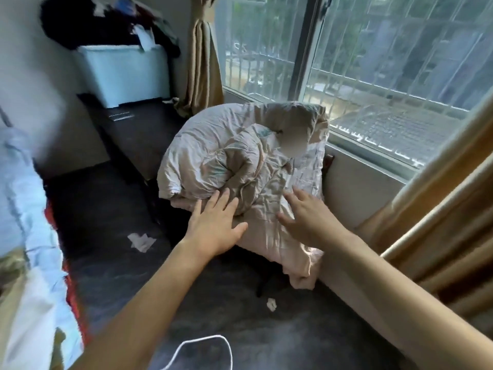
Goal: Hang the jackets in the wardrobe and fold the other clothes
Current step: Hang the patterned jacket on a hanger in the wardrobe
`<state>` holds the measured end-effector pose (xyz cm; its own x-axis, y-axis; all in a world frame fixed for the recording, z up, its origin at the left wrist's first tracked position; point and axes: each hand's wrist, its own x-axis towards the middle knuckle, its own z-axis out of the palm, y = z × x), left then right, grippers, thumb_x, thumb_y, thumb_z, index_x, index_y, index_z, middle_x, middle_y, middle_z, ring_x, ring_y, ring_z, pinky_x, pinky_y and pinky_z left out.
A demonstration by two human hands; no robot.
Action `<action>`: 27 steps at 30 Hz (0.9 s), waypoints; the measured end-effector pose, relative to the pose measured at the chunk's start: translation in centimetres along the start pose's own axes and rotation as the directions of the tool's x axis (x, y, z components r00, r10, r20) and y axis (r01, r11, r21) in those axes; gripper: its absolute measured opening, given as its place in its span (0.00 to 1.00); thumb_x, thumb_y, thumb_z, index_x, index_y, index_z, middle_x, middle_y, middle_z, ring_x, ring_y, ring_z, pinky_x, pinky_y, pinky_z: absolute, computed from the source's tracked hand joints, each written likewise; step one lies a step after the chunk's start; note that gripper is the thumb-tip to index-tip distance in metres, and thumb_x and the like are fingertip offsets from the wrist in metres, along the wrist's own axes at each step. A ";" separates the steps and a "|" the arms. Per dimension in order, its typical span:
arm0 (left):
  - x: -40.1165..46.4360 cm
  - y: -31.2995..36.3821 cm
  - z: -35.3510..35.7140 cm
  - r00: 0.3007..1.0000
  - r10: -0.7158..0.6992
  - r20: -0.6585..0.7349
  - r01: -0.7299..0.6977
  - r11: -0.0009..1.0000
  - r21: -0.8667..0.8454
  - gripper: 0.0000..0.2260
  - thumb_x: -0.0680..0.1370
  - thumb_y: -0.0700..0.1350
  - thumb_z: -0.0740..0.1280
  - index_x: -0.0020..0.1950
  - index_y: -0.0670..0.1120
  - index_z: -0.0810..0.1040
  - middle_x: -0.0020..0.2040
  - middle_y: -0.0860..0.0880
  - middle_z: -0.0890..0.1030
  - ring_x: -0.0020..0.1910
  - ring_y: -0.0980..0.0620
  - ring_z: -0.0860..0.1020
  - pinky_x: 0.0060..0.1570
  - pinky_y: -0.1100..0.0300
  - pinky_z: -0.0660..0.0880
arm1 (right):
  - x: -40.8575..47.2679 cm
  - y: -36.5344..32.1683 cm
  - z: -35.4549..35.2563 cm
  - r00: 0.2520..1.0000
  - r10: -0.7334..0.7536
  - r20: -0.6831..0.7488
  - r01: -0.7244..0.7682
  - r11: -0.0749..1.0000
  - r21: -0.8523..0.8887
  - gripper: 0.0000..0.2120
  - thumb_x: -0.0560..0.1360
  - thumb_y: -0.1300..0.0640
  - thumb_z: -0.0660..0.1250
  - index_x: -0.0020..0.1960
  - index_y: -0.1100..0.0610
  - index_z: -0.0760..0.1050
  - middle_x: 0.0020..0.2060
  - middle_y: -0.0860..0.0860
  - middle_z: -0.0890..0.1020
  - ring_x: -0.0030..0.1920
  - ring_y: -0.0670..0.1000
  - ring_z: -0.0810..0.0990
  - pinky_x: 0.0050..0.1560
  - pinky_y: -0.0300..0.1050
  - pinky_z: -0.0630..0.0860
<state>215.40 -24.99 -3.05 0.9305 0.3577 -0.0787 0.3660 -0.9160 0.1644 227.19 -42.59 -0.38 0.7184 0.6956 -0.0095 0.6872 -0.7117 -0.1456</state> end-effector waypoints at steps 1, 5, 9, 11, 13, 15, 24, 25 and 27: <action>0.6 -1.2 -0.1 1.000 -0.031 -0.007 0.030 0.999 -0.011 0.30 0.81 0.62 0.52 0.80 0.52 0.48 0.80 0.52 0.41 0.78 0.53 0.40 0.76 0.46 0.40 | 1.7 -0.9 0.0 0.999 -0.040 -0.003 0.040 0.999 -0.006 0.30 0.79 0.41 0.56 0.76 0.53 0.57 0.76 0.54 0.57 0.75 0.58 0.58 0.73 0.57 0.58; 1.1 -6.6 0.1 0.985 -0.172 -0.018 0.171 0.984 -0.044 0.31 0.81 0.62 0.53 0.80 0.52 0.49 0.80 0.53 0.41 0.78 0.53 0.40 0.75 0.46 0.41 | 6.8 -5.8 0.8 0.979 -0.202 0.040 0.202 0.979 -0.012 0.28 0.79 0.42 0.57 0.75 0.53 0.59 0.73 0.54 0.62 0.74 0.59 0.59 0.72 0.57 0.58; -1.6 -13.1 0.1 0.928 -0.371 -0.019 0.370 0.928 -0.051 0.30 0.81 0.61 0.53 0.80 0.52 0.50 0.80 0.52 0.42 0.79 0.52 0.41 0.76 0.46 0.43 | 10.4 -11.8 1.2 0.890 -0.437 0.135 0.444 0.896 -0.030 0.22 0.82 0.50 0.57 0.74 0.41 0.57 0.72 0.58 0.61 0.73 0.62 0.58 0.71 0.58 0.59; -3.6 -16.2 -0.2 0.877 -0.480 -0.022 0.476 0.875 -0.090 0.31 0.80 0.61 0.54 0.80 0.52 0.51 0.80 0.52 0.43 0.79 0.52 0.42 0.76 0.45 0.44 | 12.9 -14.9 1.8 0.857 -0.495 0.144 0.498 0.867 0.018 0.20 0.82 0.49 0.57 0.73 0.43 0.59 0.72 0.58 0.62 0.72 0.64 0.60 0.70 0.59 0.60; -5.3 -18.7 -0.3 0.819 -0.574 -0.018 0.566 0.813 -0.137 0.31 0.80 0.61 0.55 0.80 0.52 0.51 0.80 0.52 0.43 0.79 0.52 0.42 0.76 0.46 0.45 | 15.5 -18.4 2.9 0.842 -0.514 0.161 0.511 0.857 0.064 0.25 0.80 0.43 0.56 0.74 0.51 0.60 0.73 0.56 0.62 0.73 0.62 0.60 0.71 0.60 0.59; -6.6 -20.8 -0.2 0.764 -0.645 -0.014 0.636 0.757 -0.152 0.31 0.80 0.61 0.56 0.80 0.51 0.51 0.80 0.51 0.42 0.79 0.51 0.43 0.76 0.46 0.46 | 17.3 -21.9 4.4 0.814 -0.556 0.169 0.548 0.831 0.096 0.29 0.79 0.40 0.55 0.76 0.51 0.57 0.75 0.53 0.59 0.75 0.59 0.57 0.73 0.58 0.56; -7.2 -26.7 -0.7 0.526 -0.850 -0.029 0.843 0.525 -0.114 0.31 0.80 0.60 0.56 0.80 0.52 0.51 0.80 0.51 0.43 0.79 0.49 0.44 0.74 0.44 0.45 | 24.4 -32.7 7.5 0.519 -0.826 0.222 0.811 0.557 0.179 0.31 0.81 0.40 0.54 0.79 0.51 0.51 0.79 0.53 0.49 0.78 0.55 0.48 0.76 0.57 0.50; -7.0 -27.1 -1.0 0.493 -0.869 -0.034 0.862 0.493 -0.117 0.31 0.80 0.60 0.56 0.80 0.52 0.51 0.80 0.51 0.43 0.79 0.50 0.45 0.74 0.44 0.45 | 25.6 -33.7 7.5 0.491 -0.842 0.224 0.826 0.532 0.189 0.31 0.80 0.40 0.54 0.79 0.51 0.51 0.79 0.53 0.49 0.78 0.55 0.48 0.76 0.56 0.49; -6.4 -27.8 -1.6 0.434 -0.900 -0.037 0.893 0.435 -0.120 0.30 0.80 0.60 0.57 0.79 0.52 0.52 0.80 0.52 0.44 0.78 0.50 0.46 0.74 0.45 0.47 | 27.7 -35.6 7.3 0.431 -0.874 0.222 0.858 0.473 0.197 0.31 0.80 0.40 0.55 0.79 0.50 0.52 0.79 0.53 0.50 0.78 0.55 0.48 0.77 0.56 0.49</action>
<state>199.26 -1.51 -5.50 0.0745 0.9865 -0.1457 0.9913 -0.0573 0.1188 221.86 2.75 -2.67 -0.3153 0.9440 -0.0968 0.9207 0.2796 -0.2724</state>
